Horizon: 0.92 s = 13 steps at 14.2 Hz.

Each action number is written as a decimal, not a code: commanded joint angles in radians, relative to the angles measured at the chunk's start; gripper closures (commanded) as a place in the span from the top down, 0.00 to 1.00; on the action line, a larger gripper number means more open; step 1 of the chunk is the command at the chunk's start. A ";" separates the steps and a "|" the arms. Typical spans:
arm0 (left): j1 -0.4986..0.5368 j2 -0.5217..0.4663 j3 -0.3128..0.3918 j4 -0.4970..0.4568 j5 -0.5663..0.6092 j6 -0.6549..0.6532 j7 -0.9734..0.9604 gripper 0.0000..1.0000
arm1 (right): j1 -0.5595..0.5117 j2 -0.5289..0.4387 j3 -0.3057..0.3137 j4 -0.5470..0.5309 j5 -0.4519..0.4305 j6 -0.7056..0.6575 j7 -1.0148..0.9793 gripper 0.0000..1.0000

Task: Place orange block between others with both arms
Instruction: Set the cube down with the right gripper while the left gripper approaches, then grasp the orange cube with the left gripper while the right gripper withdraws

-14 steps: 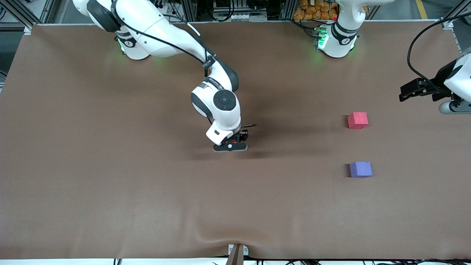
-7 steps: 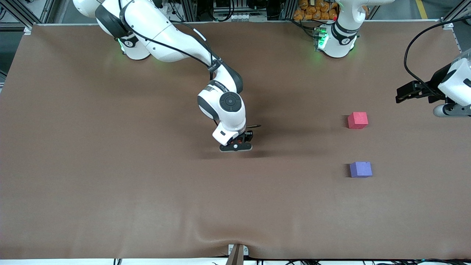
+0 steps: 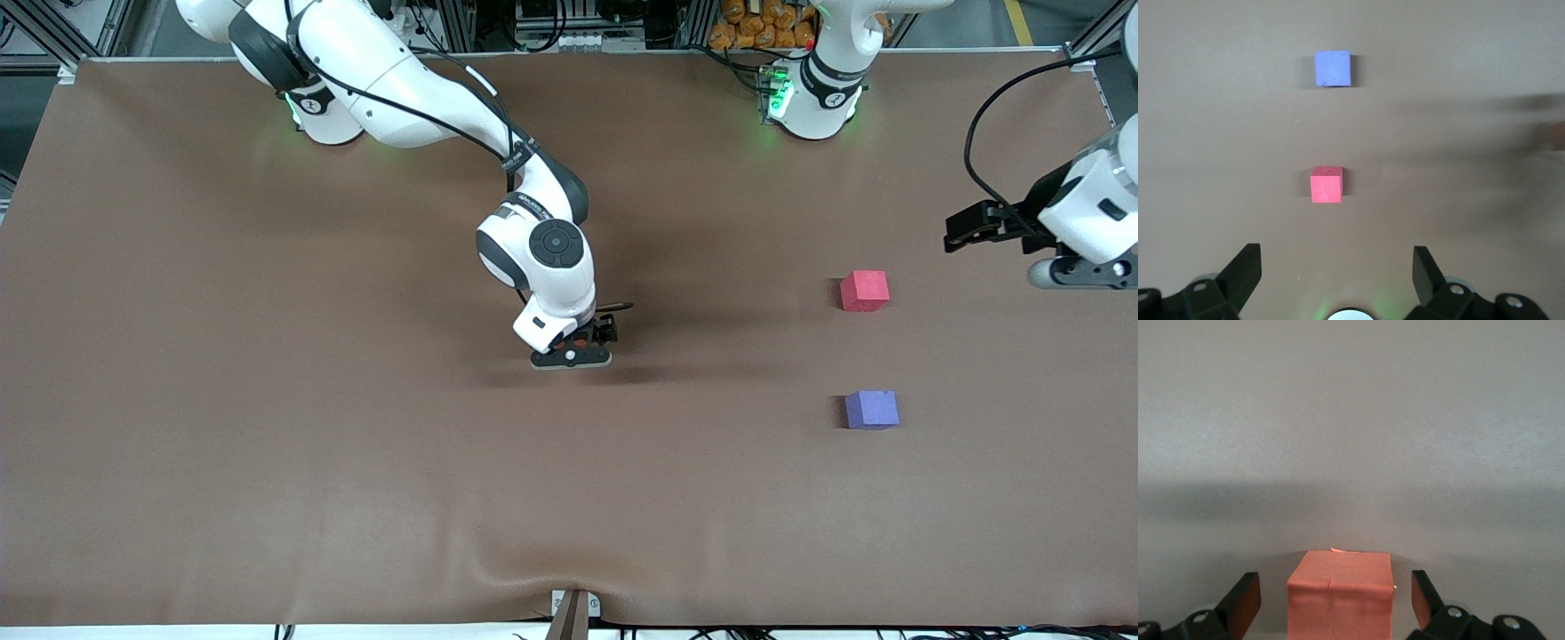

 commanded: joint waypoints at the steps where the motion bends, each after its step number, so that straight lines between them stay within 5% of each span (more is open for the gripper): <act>1: -0.006 0.020 -0.024 0.002 -0.012 0.031 -0.007 1.00 | -0.021 -0.074 -0.003 -0.001 -0.020 -0.089 0.014 1.00; 8: -0.154 0.188 -0.073 0.046 -0.012 0.118 -0.036 1.00 | -0.208 -0.180 0.006 -0.006 -0.010 -0.233 -0.131 1.00; 13: -0.323 0.339 -0.073 0.160 -0.029 0.233 -0.292 1.00 | -0.352 -0.267 0.006 -0.047 -0.008 -0.338 -0.243 1.00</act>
